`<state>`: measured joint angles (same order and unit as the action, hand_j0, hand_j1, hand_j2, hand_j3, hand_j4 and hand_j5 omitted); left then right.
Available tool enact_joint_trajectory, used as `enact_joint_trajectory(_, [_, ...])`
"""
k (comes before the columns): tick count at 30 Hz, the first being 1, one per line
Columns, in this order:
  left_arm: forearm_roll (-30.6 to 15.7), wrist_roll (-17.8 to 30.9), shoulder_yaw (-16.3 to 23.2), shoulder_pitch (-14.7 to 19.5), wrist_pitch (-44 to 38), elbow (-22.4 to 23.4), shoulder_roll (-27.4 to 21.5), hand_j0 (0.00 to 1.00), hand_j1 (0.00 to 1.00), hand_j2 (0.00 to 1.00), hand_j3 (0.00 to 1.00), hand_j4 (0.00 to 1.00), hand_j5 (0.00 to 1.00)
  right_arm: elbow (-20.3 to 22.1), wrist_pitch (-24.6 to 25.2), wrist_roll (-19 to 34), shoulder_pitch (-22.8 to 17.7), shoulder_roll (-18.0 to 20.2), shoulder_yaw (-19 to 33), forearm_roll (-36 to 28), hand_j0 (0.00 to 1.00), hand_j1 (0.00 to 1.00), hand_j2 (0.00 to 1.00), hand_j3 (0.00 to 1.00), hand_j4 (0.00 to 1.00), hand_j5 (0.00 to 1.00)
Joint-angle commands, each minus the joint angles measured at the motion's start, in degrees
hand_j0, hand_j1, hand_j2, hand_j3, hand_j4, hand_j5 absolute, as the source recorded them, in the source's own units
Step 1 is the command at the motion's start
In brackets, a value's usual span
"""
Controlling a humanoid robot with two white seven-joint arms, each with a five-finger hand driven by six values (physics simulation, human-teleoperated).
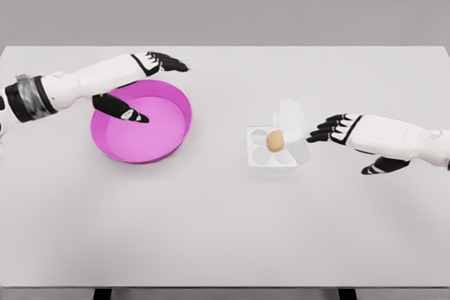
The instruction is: Pack egg into the box and close the box lid
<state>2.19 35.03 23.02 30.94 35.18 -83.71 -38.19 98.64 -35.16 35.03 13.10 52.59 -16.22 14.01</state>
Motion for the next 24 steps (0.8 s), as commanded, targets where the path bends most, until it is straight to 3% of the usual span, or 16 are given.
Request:
enact_joint_trajectory(1, [-3.2,0.0,-2.0,-0.2,-0.2,0.2,-4.6,1.0,1.0,1.0,1.0,1.0,1.0,0.4,0.2,0.0,0.0,-1.3,-0.1,-0.4,1.0,1.0,1.0,1.0,1.0,1.0])
enact_joint_trajectory(4, [-3.0,0.0,-4.6,-2.1,-0.2,1.3,-6.1,1.0,1.0,1.0,1.0,1.0,1.0,0.5,0.2,0.0,0.5,-2.4,-0.1,-0.4,1.0,1.0,1.0,1.0,1.0,1.0])
enact_joint_trajectory(8, [-2.9,0.0,-4.9,-2.3,-0.2,2.8,-6.2,1.0,1.0,1.0,1.0,1.0,1.0,0.5,0.2,0.0,0.8,-5.0,-0.1,-0.4,1.0,1.0,1.0,1.0,1.0,1.0])
enact_joint_trajectory(13, [-2.9,0.0,-4.9,-2.4,-0.2,3.3,-6.7,1.0,1.0,1.0,1.0,1.0,1.0,0.0,0.2,0.0,1.3,-5.5,0.7,-1.1,1.0,1.0,1.0,1.0,1.0,1.0])
enact_joint_trajectory(17, [-3.0,0.0,-4.9,-2.4,-0.2,3.2,-6.7,1.0,1.0,1.0,1.0,1.0,1.0,-10.0,0.2,0.0,1.3,-4.8,7.1,-3.8,1.0,1.0,1.0,1.0,1.0,1.0])
enact_joint_trajectory(24, [-2.4,0.0,-4.9,-2.5,-0.2,3.3,-6.7,1.0,1.0,1.0,1.0,1.0,1.0,-13.8,0.2,0.0,0.5,-4.3,10.3,-6.9,1.0,1.0,1.0,1.0,1.0,1.0])
